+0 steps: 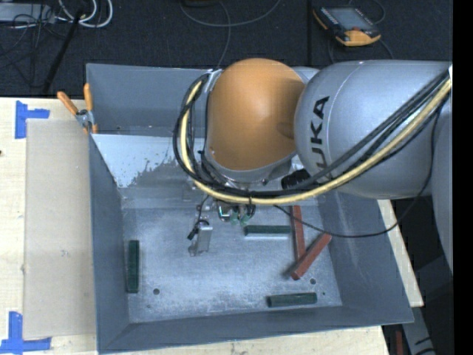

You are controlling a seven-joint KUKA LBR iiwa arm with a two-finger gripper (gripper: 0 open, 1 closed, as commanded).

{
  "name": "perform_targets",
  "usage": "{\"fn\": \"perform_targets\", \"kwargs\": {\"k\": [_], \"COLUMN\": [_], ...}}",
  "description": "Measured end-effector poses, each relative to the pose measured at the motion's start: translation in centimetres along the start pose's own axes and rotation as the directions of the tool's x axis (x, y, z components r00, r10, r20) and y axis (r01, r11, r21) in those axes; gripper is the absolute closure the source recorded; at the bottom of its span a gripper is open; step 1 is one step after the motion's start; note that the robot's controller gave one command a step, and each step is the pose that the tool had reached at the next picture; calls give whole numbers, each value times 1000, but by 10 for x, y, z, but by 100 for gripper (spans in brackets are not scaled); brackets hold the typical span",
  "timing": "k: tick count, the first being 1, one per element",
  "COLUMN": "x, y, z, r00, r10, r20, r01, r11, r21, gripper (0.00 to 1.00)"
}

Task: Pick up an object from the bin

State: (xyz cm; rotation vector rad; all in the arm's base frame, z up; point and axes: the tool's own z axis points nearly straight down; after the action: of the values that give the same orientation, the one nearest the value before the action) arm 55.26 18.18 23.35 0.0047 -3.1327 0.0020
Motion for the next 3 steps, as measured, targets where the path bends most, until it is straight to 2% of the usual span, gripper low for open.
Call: {"fn": "perform_targets", "kwargs": {"k": [1, 2, 3], "x": [-14, 45, -20], "y": [-129, -154, -178], "z": [-82, 43, 158], "r00": [991, 994, 999], "r10": [136, 112, 52], "r20": [16, -3, 5], "r01": [-136, -112, -52], "r11": [991, 994, 999], "r21": [-1, 0, -1], "gripper": [0, 0, 0]}}
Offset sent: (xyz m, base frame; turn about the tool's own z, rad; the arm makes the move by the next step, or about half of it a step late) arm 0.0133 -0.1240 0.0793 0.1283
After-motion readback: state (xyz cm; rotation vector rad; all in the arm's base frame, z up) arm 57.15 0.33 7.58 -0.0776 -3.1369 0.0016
